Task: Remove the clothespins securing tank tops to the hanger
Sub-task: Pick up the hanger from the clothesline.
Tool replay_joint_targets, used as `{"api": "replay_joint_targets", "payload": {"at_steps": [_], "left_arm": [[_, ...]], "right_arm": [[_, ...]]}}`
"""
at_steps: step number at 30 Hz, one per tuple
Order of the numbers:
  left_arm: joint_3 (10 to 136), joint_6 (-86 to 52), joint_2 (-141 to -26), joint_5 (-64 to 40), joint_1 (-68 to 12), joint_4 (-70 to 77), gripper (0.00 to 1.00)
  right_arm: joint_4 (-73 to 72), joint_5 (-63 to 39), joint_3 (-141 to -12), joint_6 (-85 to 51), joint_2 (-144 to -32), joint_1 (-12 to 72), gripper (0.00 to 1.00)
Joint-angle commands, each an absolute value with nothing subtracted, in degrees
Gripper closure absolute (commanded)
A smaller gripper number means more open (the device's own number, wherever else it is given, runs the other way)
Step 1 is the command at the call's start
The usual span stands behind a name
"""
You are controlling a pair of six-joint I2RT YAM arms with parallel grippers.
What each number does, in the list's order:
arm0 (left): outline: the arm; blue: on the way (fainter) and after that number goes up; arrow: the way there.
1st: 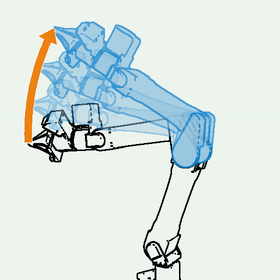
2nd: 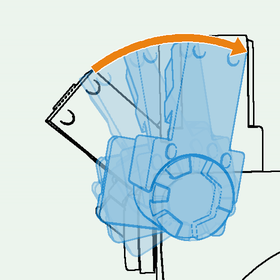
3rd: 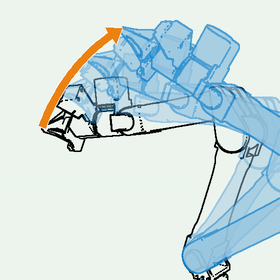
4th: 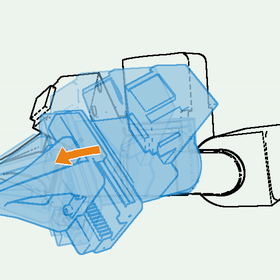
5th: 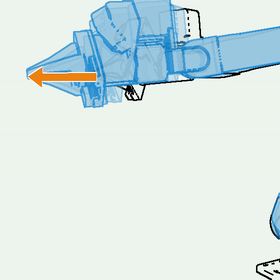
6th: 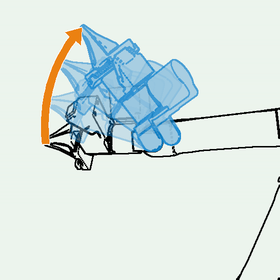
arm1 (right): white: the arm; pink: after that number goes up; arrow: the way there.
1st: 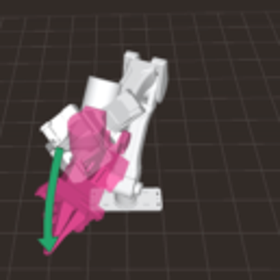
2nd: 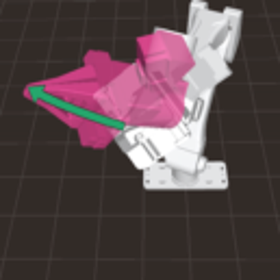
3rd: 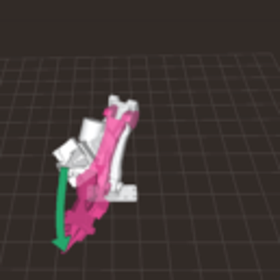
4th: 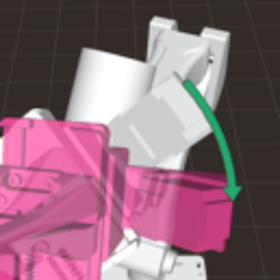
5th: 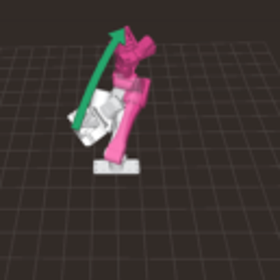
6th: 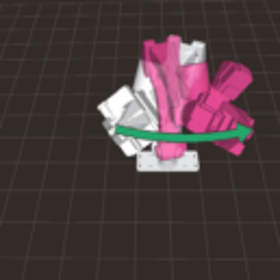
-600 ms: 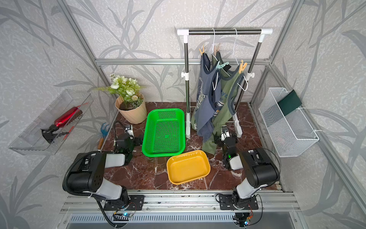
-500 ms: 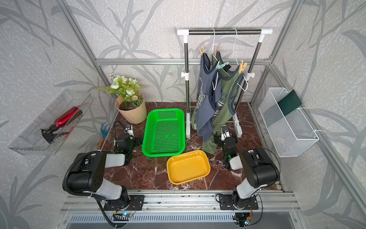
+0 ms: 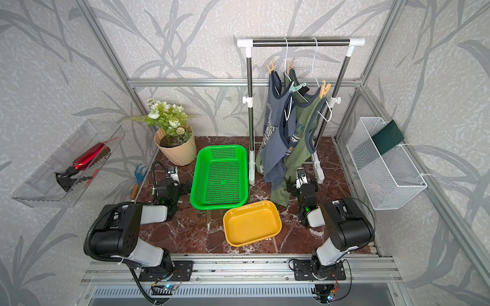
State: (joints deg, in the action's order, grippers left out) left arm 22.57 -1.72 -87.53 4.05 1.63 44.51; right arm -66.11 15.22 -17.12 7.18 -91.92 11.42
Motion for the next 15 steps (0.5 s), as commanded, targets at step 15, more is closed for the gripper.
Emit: {"api": "replay_joint_targets", "payload": {"at_steps": [15], "left_arm": [[47.2,-20.5,-66.4,12.1,-4.3,-8.8,0.01]], "right_arm": [[-62.0,17.6,-17.9,6.4,-88.6,11.4,0.01]]}}
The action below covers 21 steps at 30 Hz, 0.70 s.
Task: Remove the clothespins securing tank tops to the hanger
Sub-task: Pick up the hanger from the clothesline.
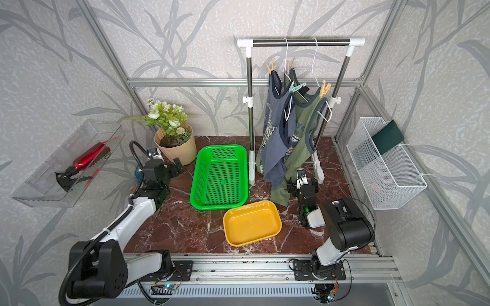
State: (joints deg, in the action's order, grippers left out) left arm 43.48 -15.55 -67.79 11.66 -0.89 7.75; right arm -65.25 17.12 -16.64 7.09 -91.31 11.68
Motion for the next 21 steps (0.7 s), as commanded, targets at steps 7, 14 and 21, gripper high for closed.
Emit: {"api": "replay_joint_targets", "payload": {"at_steps": [7,14,21], "left_arm": [[48.7,-18.1,-64.2,9.9,-12.8,-9.3,0.01],[55.7,-20.2,-64.9,3.8,-18.1,-17.0,0.01],[64.5,-19.4,-69.0,4.5,-25.8,-26.9,0.01]], "right_arm": [[-20.7,16.0,-35.2,4.4,-67.5,13.8,0.01],[23.8,8.6,-60.9,-2.0,-62.5,17.3,0.01],[43.9,0.9,-85.2,-3.5,-63.4,18.1,0.06]]}}
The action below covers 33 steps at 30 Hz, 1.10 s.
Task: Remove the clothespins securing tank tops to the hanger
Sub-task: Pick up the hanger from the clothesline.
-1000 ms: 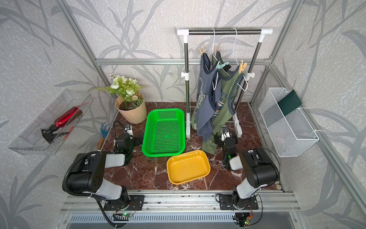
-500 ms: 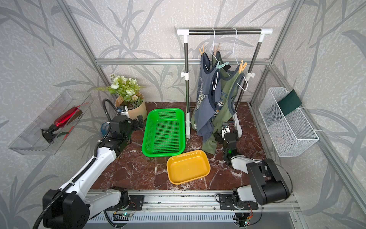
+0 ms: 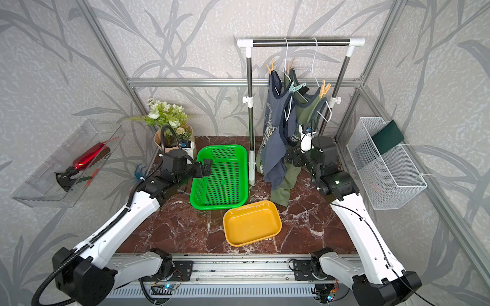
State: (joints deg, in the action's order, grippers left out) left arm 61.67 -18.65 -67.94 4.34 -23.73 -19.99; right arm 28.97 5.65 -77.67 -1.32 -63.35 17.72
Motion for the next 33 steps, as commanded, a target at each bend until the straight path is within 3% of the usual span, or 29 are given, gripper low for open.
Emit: {"api": "replay_joint_targets", "payload": {"at_steps": [1,7,22,33], "left_arm": [[65.3,-19.1,-69.2,5.0,-26.6,-27.8,0.01],[67.2,-17.7,-69.5,5.9,-28.4,-30.8,0.01],[64.7,-17.4,-70.0,1.6,-28.4,-27.5,0.01],[63.0,-18.0,-68.5,0.3,-28.4,-29.0,0.01]], "right_arm": [[46.0,0.4,-88.5,-3.6,-64.1,18.1,0.07],[50.8,-4.4,-103.9,-6.6,-69.9,18.1,0.08],[35.7,-2.8,-117.0,-8.7,-84.6,18.1,0.08],[47.7,-3.0,-148.4,-6.1,-106.7,14.7,0.08]]}}
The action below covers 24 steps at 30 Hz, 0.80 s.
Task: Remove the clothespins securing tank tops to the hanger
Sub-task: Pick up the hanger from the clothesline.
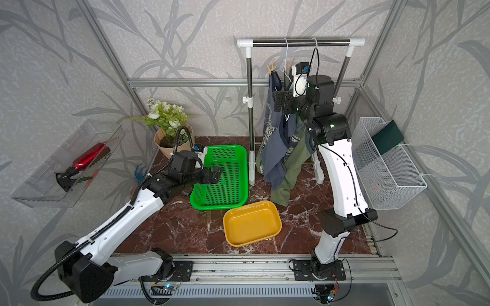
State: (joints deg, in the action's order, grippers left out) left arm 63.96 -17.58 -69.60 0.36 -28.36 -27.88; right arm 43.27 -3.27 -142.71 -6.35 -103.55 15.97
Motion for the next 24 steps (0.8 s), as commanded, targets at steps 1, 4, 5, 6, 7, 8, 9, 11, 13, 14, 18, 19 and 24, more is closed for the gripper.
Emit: {"api": "replay_joint_targets", "payload": {"at_steps": [1,4,5,6,7,8,9,11,13,14,18,19,24], "left_arm": [[62.7,-18.0,-68.1,0.6,-28.4,-29.2,0.01],[62.5,-17.8,-67.6,1.1,-28.4,-29.6,0.01],[62.7,-17.7,-67.5,1.1,-28.4,-29.8,0.01],[62.9,-17.6,-67.5,1.2,-28.4,-30.1,0.01],[63.2,-17.4,-67.6,1.3,-28.4,-30.5,0.01],[63.4,-17.3,-67.7,1.4,-28.4,-30.7,0.01],[63.7,-17.2,-67.8,1.6,-28.4,-30.9,0.01],[63.8,-17.0,-67.7,1.8,-28.4,-31.0,0.01],[63.8,-17.0,-67.7,1.9,-28.4,-30.9,0.01],[63.8,-17.0,-67.9,1.9,-28.4,-30.9,0.01],[63.5,-17.3,-68.4,1.8,-28.4,-30.5,0.01],[63.5,-17.3,-68.6,1.7,-28.4,-30.4,0.01],[63.5,-17.5,-68.6,1.3,-28.4,-30.1,0.01]], "right_arm": [[48.8,-3.4,-151.0,-6.2,-108.5,14.3,0.08],[49.9,-4.7,-155.6,-7.0,-112.2,13.5,0.18],[49.8,-5.0,-156.3,-7.4,-113.0,13.3,0.25],[49.7,-5.5,-156.8,-7.8,-113.6,13.1,0.35],[49.6,-5.8,-157.1,-8.2,-114.0,12.9,0.40],[49.6,-6.2,-157.2,-8.4,-114.2,12.9,0.42],[49.7,-6.7,-157.1,-8.7,-114.3,12.9,0.43],[49.5,-8.0,-156.4,-9.1,-113.9,12.9,0.44],[48.9,-9.0,-154.5,-9.2,-113.0,12.9,0.49],[48.5,-9.4,-153.5,-9.3,-112.4,12.9,0.51],[45.9,-9.9,-148.3,-9.1,-109.4,12.9,0.56],[45.1,-9.8,-146.9,-9.1,-108.6,12.9,0.58],[44.0,-9.7,-145.5,-8.2,-107.1,12.9,0.70]]}}
